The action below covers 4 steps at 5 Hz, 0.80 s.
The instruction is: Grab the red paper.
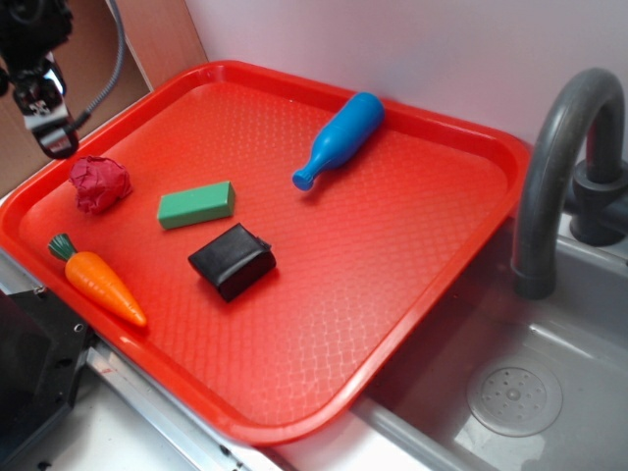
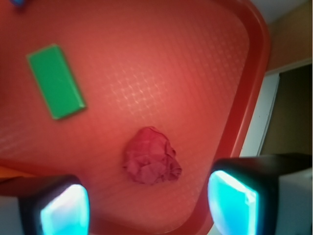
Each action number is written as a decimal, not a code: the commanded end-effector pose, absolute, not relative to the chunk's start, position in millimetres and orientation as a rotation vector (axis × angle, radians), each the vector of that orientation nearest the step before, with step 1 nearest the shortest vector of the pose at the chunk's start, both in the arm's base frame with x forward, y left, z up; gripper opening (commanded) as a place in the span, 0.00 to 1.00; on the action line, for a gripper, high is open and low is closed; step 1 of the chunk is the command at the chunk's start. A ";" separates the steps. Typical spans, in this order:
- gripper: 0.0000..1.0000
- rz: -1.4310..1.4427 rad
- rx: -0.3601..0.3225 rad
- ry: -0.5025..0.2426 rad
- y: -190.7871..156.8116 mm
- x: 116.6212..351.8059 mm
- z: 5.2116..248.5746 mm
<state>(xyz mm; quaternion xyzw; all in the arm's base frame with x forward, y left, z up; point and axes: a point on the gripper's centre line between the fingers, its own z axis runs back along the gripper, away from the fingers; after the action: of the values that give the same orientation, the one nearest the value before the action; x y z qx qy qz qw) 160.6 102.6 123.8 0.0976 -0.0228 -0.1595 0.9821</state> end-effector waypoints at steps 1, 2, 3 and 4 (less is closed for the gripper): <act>1.00 -0.276 0.227 0.015 123.1 171.2 97.2; 1.00 -0.309 0.211 0.046 117.6 173.7 79.9; 1.00 -0.326 0.189 0.070 113.2 175.6 68.0; 1.00 -0.329 0.170 0.099 114.5 179.5 55.8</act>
<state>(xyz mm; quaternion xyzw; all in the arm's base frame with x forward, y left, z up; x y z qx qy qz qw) 171.0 112.6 44.8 0.0758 0.0679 -0.1594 0.9820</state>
